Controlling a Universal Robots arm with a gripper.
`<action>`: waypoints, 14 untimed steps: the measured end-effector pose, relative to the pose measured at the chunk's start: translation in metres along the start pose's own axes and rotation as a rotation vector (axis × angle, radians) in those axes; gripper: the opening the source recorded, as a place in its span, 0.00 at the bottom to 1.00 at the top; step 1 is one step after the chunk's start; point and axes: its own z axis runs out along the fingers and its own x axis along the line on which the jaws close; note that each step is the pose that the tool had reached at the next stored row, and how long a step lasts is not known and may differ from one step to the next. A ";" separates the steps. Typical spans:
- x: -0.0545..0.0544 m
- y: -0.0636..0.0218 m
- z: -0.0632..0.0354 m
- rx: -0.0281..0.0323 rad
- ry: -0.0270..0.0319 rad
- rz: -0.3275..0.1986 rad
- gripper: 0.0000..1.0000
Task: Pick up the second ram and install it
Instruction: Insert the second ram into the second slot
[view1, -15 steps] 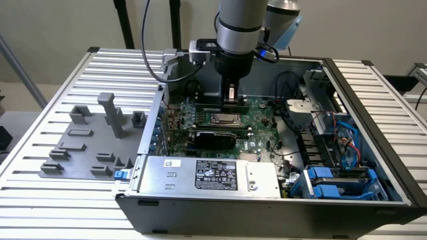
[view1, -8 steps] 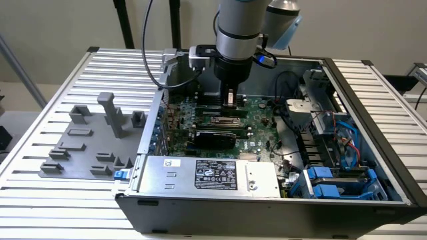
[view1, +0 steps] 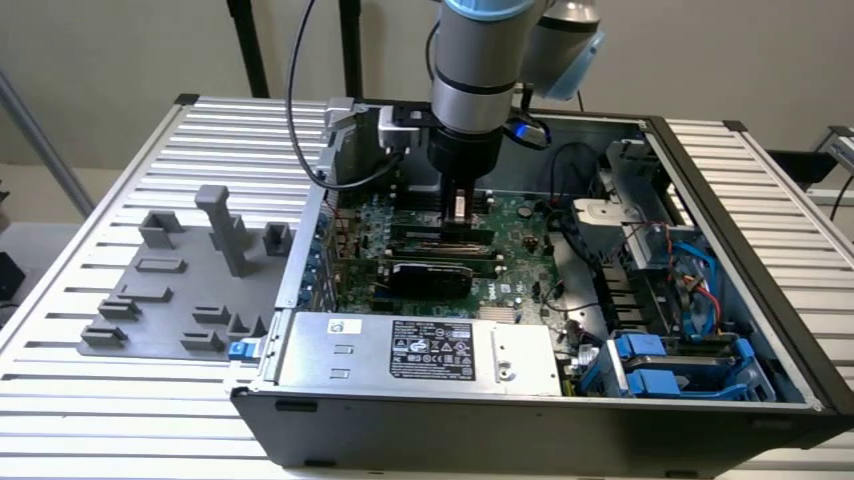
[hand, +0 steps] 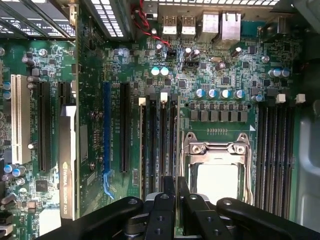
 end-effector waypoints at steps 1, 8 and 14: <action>0.000 0.0000 0.0004 0.0000 0.0007 0.000 0.14; 0.000 -0.0005 0.0006 -0.0001 0.0016 0.000 0.14; 0.002 -0.0034 0.0012 0.0000 0.0049 0.000 0.14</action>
